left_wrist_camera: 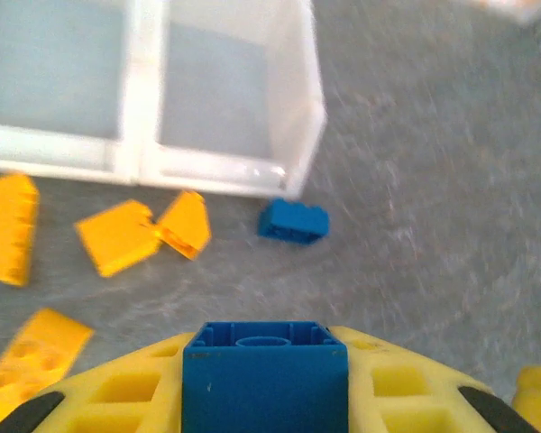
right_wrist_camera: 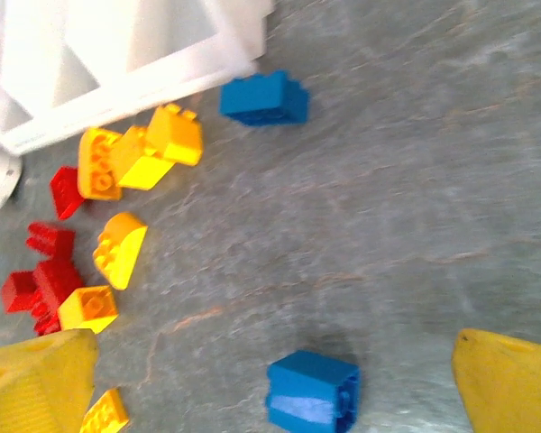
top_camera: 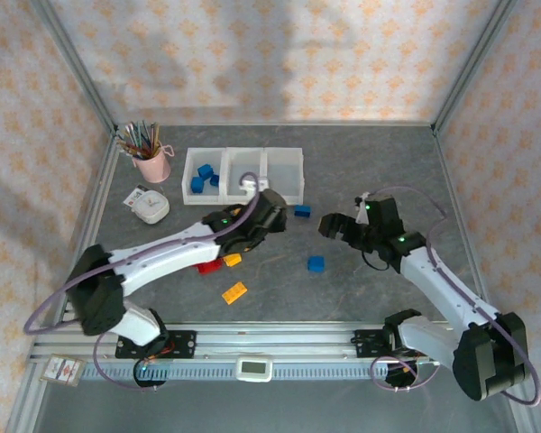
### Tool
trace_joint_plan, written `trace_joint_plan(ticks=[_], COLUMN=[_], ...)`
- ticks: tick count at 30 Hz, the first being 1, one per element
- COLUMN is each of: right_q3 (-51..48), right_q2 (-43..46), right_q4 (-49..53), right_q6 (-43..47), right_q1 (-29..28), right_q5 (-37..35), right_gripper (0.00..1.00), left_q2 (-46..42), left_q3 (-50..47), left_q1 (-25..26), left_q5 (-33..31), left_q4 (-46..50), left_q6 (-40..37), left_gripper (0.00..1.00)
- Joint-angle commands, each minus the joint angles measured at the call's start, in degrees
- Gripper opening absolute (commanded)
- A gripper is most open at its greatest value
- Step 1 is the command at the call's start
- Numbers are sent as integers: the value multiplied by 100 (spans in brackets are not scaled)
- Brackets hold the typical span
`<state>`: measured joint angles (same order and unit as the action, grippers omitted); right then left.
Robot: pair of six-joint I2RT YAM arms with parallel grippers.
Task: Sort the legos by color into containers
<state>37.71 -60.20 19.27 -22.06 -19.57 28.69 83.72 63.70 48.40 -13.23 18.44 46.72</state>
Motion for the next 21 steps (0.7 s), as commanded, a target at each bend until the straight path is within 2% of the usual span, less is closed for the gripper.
trace_joint_plan(ticks=[1,5,9,15,21], right_q3=[290,613,832,1028,1259], right_q2=[-282,-828,-1310,-1784,-2076], right_q4=[-575,-1009,-1473,-2175,-2543], right_q6=[-138,-240,-263,-272,-267], right_q1=[-524,-1196,-1585,-1894,-1980], right_q5=[-73,-214,-254,-223,-273], right_gripper=[100,100,100,100,100], left_q2=[-438,-675,-414,486,1512], left_q3=[-346,-408,-343,56,764], left_q1=[-591,-1504,-2335,-3143,-3643], left_q5=[-430,-235,41,295,532], left_q4=[557,600,378,-32,-284], left_q6=[211,-216,-597,-978,-1249], left_gripper=[21,21,21,21,21])
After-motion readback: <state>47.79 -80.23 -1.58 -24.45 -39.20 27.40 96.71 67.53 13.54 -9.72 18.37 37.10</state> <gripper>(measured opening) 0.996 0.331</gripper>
